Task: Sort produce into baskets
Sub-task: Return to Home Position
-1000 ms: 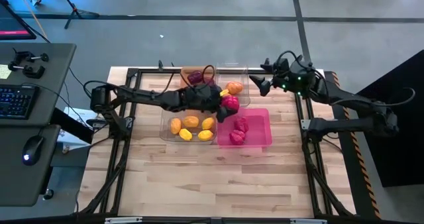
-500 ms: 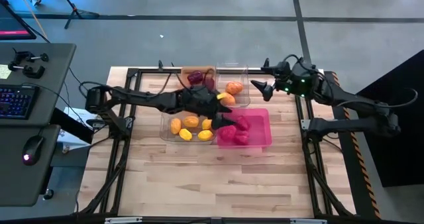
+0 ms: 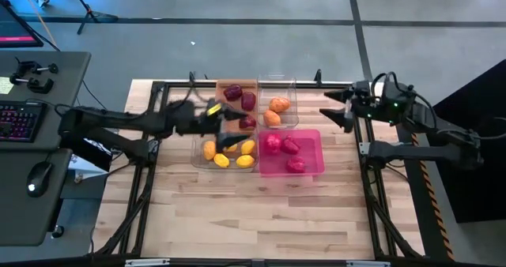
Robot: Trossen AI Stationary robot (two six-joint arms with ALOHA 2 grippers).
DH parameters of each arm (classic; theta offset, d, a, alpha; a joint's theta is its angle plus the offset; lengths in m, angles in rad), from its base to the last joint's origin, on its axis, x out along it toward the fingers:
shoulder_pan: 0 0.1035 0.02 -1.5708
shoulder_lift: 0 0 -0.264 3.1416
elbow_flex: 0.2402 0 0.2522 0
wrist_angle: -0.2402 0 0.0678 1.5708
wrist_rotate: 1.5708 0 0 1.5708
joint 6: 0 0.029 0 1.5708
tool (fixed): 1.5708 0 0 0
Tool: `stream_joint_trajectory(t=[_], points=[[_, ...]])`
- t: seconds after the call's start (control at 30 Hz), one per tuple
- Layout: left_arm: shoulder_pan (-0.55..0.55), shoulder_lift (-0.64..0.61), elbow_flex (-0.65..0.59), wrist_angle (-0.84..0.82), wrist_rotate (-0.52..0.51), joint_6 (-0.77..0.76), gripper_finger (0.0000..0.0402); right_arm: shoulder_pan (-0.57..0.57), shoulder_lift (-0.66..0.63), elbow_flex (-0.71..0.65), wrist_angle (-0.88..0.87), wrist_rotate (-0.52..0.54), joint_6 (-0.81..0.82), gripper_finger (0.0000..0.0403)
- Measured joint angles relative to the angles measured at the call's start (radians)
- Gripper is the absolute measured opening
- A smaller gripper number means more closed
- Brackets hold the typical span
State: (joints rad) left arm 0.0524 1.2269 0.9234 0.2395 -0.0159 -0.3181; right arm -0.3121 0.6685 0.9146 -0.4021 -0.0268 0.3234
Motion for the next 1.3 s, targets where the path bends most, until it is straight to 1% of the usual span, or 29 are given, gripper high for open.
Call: stream_joint_trajectory(t=[0.1, 0.17, 0.23, 0.3, 0.37, 0.43, 0.57, 0.63, 0.8, 0.9, 0.97, 1.1, 1.2, 1.3], points=[[-0.044, -0.087, -0.17, 0.164, -0.006, -0.02, 0.0399, 0.076, -0.003, 0.0, -0.004, 0.024, 0.039, 0.0383], [-0.062, -0.148, -0.278, 0.235, -0.016, -0.038, 0.0399, 0.125, 0.009, 0.0, -0.008, 0.085, 0.047, 0.0383], [-0.066, -0.216, -0.367, 0.273, -0.022, -0.066, 0.0399, 0.161, 0.022, 0.0, -0.048, 0.145, 0.067, 0.0383], [-0.066, -0.294, -0.446, 0.289, -0.023, -0.091, 0.0399, 0.178, 0.036, 0.0, -0.117, 0.175, 0.127, 0.0383], [-0.067, -0.376, -0.517, 0.292, -0.026, -0.097, 0.0399, 0.195, 0.053, 0.0, -0.166, 0.177, 0.227, 0.0383], [-0.067, -0.457, -0.584, 0.289, -0.033, -0.093, 0.0399, 0.212, 0.071, 0.0, -0.199, 0.177, 0.282, 0.0383], [-0.058, -0.6, -0.699, 0.288, -0.108, -0.101, 0.0399, 0.254, 0.086, -0.001, -0.165, 0.177, 0.24, 0.0383], [-0.052, -0.653, -0.747, 0.294, -0.113, -0.126, 0.0399, 0.269, 0.086, -0.001, -0.143, 0.177, 0.213, 0.0383], [-0.06, -0.754, -0.845, 0.291, -0.115, -0.184, 0.0399, 0.29, 0.082, -0.001, -0.137, 0.176, 0.191, 0.0383], [-0.073, -0.79, -0.899, 0.298, -0.152, -0.213, 0.0399, 0.311, 0.073, -0.024, -0.129, 0.171, 0.192, 0.0383], [-0.08, -0.805, -0.912, 0.268, -0.178, -0.23, 0.0399, 0.329, 0.054, -0.059, -0.106, 0.165, 0.196, 0.0383], [-0.086, -0.814, -0.91, 0.262, -0.195, -0.232, 0.0399, 0.377, -0.022, -0.192, 0.024, 0.154, 0.222, 0.0383], [-0.086, -0.814, -0.91, 0.243, -0.213, -0.259, 0.0399, 0.418, -0.109, -0.33, 0.167, 0.15, 0.243, 0.0383], [-0.086, -0.813, -0.91, 0.208, -0.205, -0.291, 0.0399, 0.446, -0.208, -0.452, 0.31, 0.15, 0.233, 0.0383]])
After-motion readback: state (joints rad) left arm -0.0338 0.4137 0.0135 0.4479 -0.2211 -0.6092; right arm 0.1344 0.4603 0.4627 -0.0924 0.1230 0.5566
